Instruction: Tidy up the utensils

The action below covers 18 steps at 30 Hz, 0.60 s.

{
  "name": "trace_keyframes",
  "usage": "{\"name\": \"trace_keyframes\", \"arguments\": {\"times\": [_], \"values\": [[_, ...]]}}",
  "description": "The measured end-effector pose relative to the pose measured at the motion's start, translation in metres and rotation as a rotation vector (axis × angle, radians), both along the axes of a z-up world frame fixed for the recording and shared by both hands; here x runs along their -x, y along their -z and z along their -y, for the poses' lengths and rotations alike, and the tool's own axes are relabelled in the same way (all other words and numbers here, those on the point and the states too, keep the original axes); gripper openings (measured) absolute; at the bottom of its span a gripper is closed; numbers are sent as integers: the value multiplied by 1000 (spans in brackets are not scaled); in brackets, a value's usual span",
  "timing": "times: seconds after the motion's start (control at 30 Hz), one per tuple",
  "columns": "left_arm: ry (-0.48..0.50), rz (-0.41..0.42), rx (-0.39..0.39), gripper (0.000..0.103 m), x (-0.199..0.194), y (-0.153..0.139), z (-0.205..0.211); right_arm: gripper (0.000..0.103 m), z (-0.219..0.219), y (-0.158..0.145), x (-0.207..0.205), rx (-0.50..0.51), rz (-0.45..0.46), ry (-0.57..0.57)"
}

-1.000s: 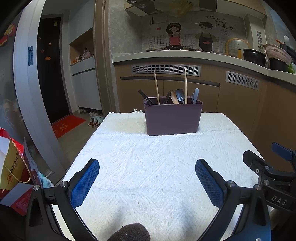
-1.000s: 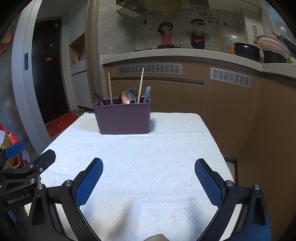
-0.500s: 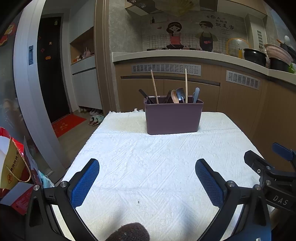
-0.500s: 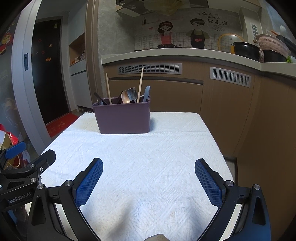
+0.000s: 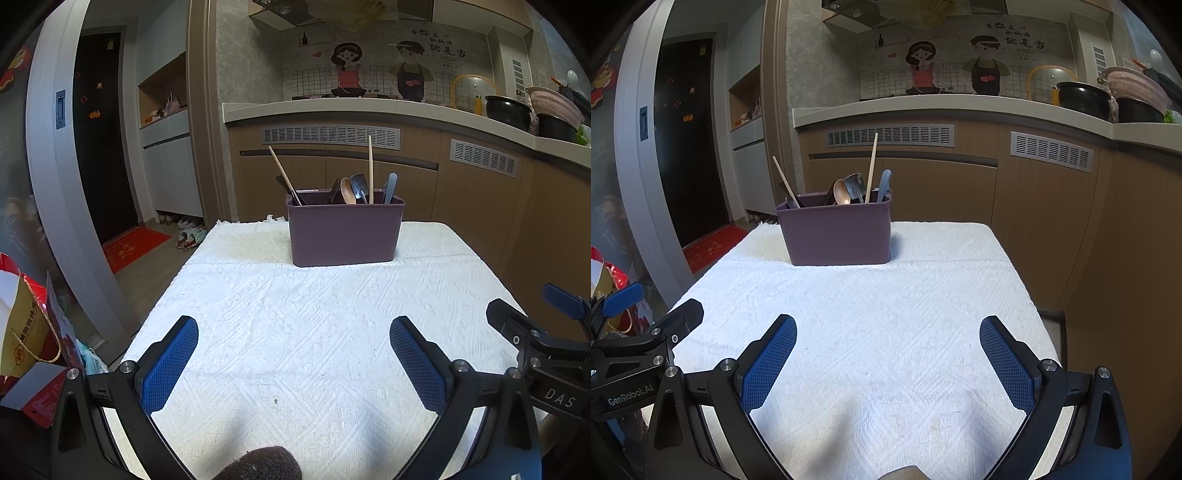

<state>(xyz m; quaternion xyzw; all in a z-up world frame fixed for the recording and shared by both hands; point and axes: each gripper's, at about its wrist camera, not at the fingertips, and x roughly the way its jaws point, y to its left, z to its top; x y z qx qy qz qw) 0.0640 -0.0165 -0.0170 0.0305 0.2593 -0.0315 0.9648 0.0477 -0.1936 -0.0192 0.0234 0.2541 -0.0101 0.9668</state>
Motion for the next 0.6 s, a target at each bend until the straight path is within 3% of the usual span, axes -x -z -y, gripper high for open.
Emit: {"name": "trace_keyframes", "arguments": {"times": [0.6], "values": [[-3,-5,3,103,1,-1,-1,99,0,0,0,0,-1,0]]}}
